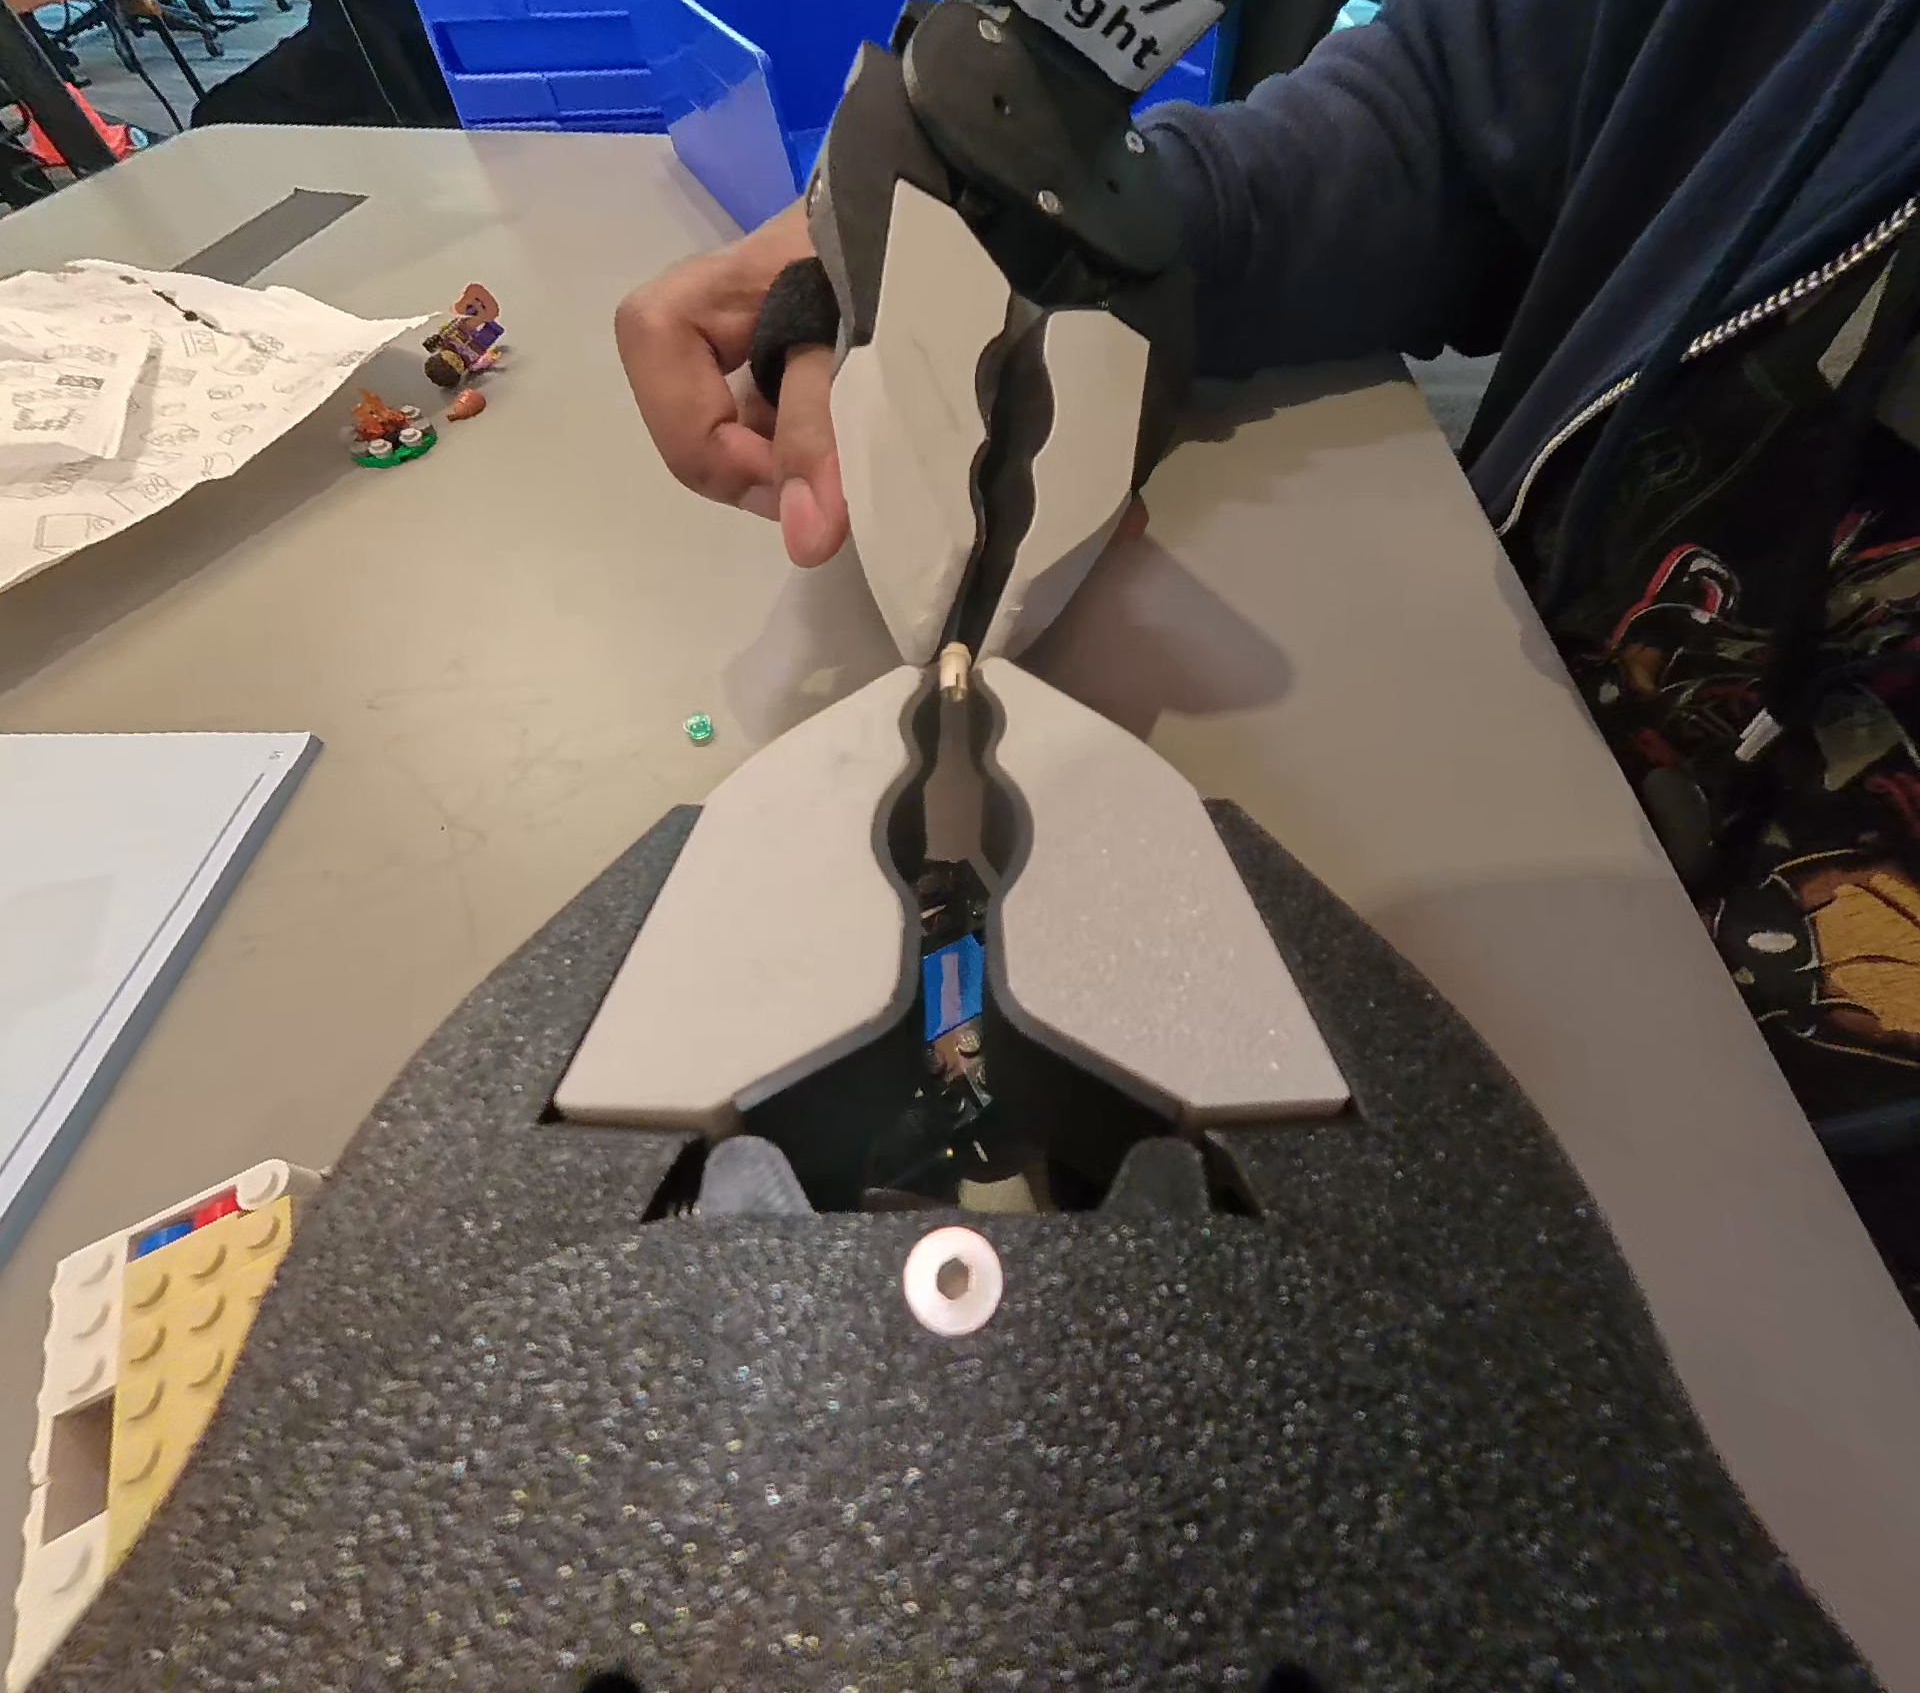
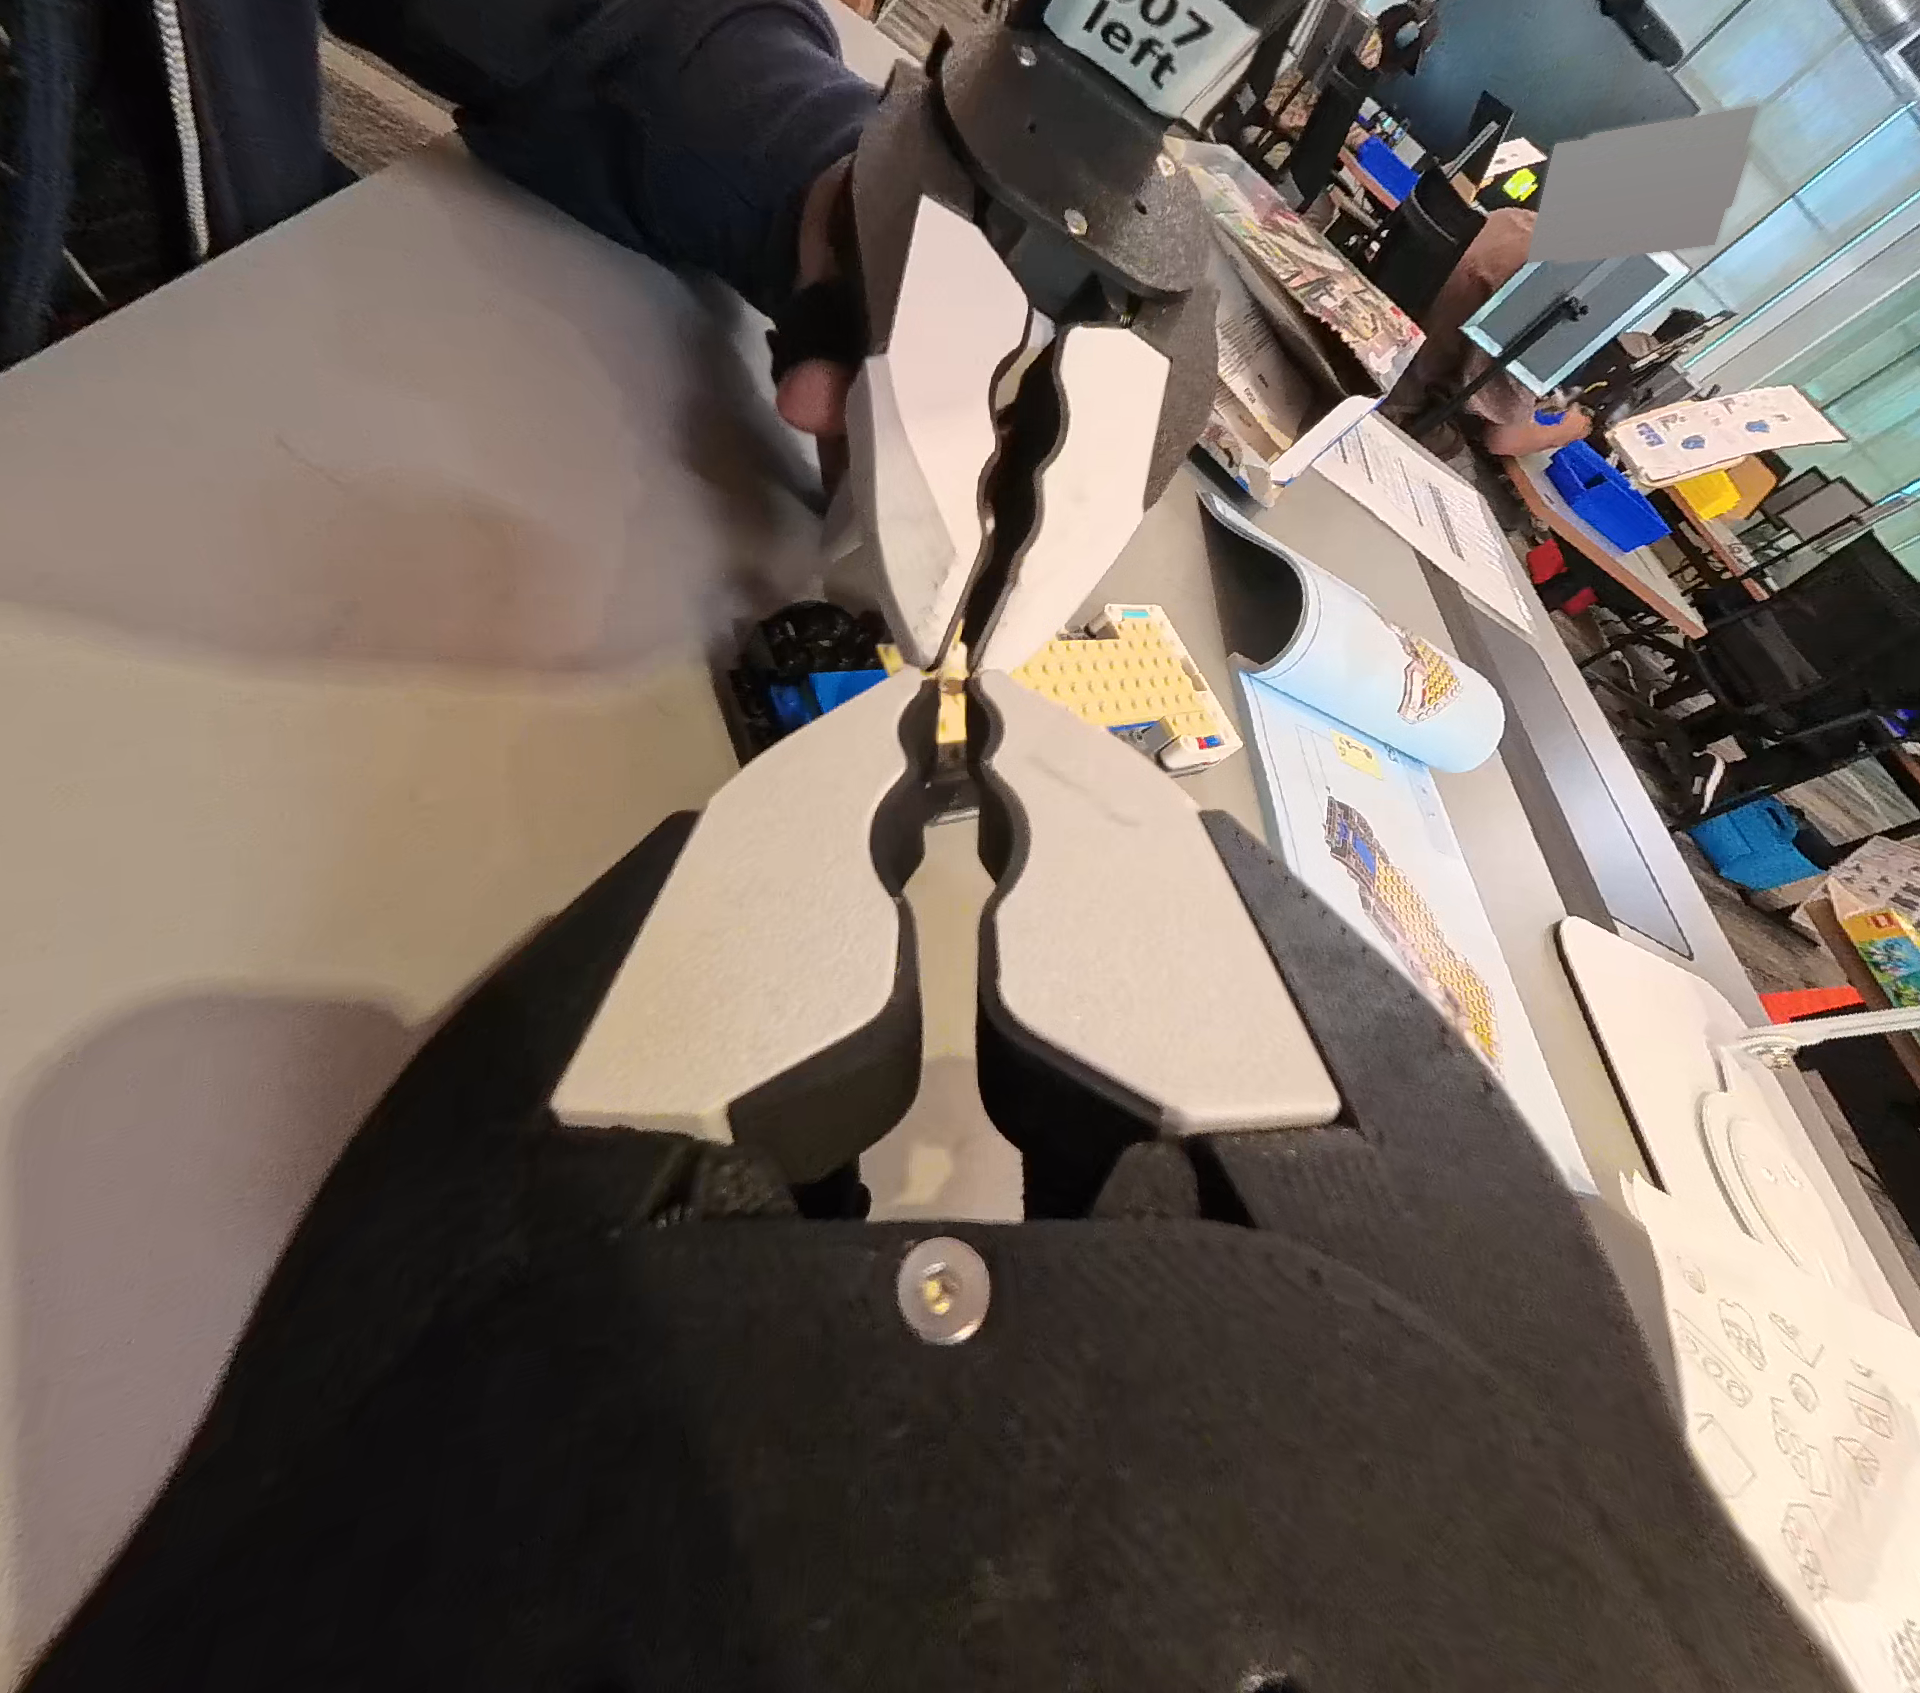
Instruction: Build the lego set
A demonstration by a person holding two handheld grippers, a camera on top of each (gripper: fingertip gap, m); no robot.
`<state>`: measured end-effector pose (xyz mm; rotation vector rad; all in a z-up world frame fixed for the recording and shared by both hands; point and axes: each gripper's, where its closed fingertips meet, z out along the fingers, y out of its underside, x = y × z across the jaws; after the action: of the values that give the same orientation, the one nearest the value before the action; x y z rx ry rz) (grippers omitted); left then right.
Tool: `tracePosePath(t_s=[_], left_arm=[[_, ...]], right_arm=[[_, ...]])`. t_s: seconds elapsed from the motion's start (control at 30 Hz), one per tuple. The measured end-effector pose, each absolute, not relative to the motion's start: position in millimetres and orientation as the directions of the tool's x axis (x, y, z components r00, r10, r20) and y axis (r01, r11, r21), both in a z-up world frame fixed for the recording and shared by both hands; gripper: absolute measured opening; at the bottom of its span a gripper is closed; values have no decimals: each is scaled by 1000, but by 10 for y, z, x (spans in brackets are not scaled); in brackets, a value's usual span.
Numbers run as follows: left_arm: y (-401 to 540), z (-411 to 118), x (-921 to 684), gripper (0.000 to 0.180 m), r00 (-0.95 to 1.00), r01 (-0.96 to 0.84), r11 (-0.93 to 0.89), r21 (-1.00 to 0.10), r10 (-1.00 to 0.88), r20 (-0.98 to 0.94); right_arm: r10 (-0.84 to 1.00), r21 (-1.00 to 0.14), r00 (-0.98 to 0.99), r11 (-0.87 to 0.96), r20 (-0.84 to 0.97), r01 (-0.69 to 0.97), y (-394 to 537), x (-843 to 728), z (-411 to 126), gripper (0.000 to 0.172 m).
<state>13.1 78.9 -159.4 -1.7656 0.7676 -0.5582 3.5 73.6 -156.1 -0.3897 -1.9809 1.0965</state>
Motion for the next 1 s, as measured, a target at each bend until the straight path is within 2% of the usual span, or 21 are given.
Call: tracePosePath(t_s=[0.27, 1.0], left_arm=[[799, -1473, 113, 5, 678, -110, -215, -970, -730, 85], [846, -1354, 51, 5, 670, 66, -251, -966, -706, 229]], right_arm=[[629, -820, -574, 554, 525, -142, 749, 9, -1463, 4], [661, -800, -474, 571, 582, -187, 804, -46, -1357, 5]])
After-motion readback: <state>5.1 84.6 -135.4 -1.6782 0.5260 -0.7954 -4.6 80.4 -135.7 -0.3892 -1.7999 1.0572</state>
